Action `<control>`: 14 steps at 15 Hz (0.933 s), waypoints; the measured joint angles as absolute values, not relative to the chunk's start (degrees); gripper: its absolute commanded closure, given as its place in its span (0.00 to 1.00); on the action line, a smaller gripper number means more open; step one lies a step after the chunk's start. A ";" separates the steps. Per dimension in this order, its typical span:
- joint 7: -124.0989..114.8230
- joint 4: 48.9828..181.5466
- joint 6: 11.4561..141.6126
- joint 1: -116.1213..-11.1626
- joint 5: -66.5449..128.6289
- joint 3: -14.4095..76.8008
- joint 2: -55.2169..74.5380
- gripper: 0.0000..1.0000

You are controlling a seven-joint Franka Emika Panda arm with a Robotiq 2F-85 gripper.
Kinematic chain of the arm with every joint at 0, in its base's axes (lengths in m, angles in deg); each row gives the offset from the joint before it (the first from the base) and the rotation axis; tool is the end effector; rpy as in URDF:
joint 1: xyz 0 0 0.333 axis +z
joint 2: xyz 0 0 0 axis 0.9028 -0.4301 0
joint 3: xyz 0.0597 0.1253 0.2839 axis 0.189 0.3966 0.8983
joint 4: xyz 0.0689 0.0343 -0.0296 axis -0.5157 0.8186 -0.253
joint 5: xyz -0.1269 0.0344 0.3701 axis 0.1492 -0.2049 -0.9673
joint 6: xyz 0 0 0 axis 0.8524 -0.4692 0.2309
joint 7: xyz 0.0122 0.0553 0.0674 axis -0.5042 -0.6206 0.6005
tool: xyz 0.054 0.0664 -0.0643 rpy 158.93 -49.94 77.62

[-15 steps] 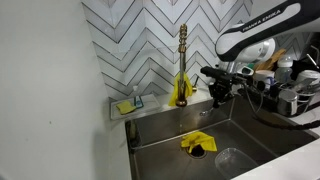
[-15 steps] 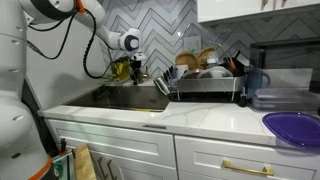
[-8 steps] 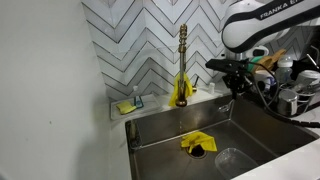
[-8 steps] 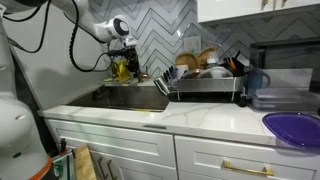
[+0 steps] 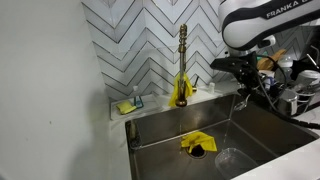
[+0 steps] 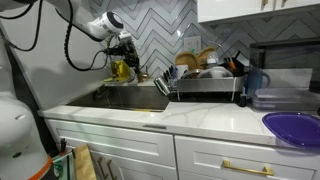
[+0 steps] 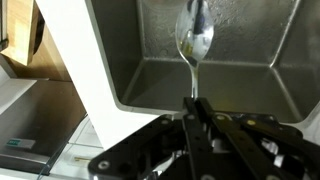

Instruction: Place the silver spoon under the running faucet then put it back on the right side of the counter.

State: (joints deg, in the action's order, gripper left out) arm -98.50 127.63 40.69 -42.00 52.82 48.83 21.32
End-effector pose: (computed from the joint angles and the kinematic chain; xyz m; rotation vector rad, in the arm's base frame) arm 0.4818 0.3008 0.4769 2.4611 -1.3108 0.4218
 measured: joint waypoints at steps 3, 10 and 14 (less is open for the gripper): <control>-99.69 127.03 39.69 -41.99 54.21 49.33 21.29 0.92; -99.80 126.69 39.56 -42.74 53.94 49.31 21.13 0.98; -97.18 126.58 39.59 -46.47 49.08 48.00 21.42 0.98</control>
State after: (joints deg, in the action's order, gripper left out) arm -97.18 126.58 39.59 -46.47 49.08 48.00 21.42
